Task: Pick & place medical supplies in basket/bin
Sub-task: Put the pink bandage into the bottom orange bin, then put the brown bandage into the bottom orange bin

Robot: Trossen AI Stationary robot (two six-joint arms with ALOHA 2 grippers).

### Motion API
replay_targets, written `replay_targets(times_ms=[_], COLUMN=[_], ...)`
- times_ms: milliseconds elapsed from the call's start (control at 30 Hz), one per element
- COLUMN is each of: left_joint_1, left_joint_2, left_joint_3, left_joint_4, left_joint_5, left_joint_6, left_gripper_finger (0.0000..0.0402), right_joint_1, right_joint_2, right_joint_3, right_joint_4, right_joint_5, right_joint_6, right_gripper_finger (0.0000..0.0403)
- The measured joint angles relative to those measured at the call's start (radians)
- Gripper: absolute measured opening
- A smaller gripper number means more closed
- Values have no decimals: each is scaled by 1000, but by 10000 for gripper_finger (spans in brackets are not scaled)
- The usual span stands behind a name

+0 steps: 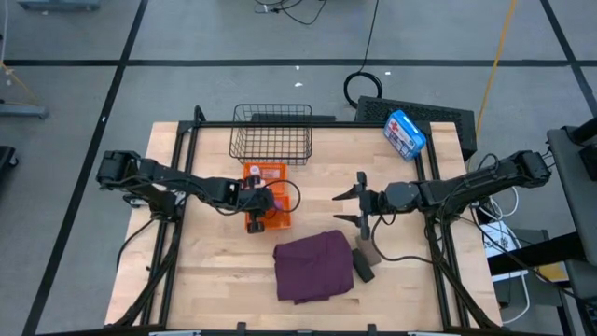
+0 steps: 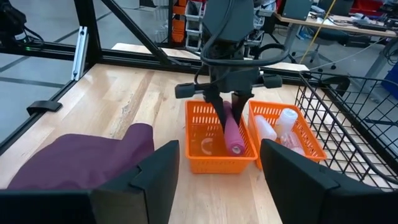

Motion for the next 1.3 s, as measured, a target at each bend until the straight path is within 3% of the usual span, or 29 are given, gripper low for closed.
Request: replay_targets(times_ms=[233, 367, 700, 833, 933, 1000, 1133, 1300], left_joint_1=[0, -2, -3, -6, -25, -36, -45, -45], left_joint_2=[0, 0, -5, -59, -120, -170, -241, -266], left_joint_3=[0, 0, 12, 92, 152, 177, 182, 182], left_joint_4=[-1, -1, -22, -129, -183, -161, -69, -13], left_joint_5=[-118, -147, -152, -182, -176, -171, -171, -198], left_joint_6=[24, 21, -11, -76, -105, -106, -67, -30], left_gripper_finger=[181, 224, 245, 245, 246, 246, 246, 246], right_joint_1=[0, 0, 9, 101, 217, 290, 396, 465], right_joint_2=[0, 0, -9, -63, -78, -59, 5, 123], right_joint_3=[0, 0, 0, 29, 130, 192, 219, 154], right_joint_4=[-11, -15, -61, -259, -579, -775, -985, -986], right_joint_5=[0, 0, 2, 166, 322, 348, 289, 175], right_joint_6=[-4, -4, 5, 59, 245, 432, 769, 1024], right_gripper_finger=[212, 212, 212, 206, 202, 201, 200, 200])
